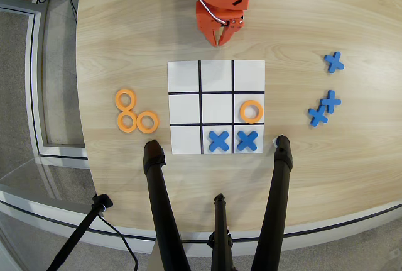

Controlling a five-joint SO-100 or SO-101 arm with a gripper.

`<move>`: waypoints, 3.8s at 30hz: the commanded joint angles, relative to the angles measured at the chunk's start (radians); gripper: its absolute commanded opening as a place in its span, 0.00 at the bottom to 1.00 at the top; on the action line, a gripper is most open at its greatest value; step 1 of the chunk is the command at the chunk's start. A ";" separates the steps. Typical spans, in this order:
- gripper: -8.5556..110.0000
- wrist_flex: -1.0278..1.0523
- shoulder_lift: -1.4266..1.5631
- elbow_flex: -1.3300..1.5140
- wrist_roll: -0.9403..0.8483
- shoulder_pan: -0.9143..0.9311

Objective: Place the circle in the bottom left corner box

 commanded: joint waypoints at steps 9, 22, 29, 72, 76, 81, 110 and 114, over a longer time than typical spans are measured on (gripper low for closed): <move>0.13 -0.064 -0.155 -0.072 -0.021 0.110; 0.18 -0.275 -0.669 -0.540 0.091 0.192; 0.26 -0.434 -1.080 -0.801 0.104 0.279; 0.26 -0.684 -2.051 -1.505 0.084 0.459; 0.26 -0.686 -2.074 -1.508 0.084 0.459; 0.26 -0.690 -2.103 -1.511 0.084 0.457; 0.26 -0.696 -2.183 -1.549 0.084 0.468; 0.26 -0.696 -2.183 -1.532 0.084 0.466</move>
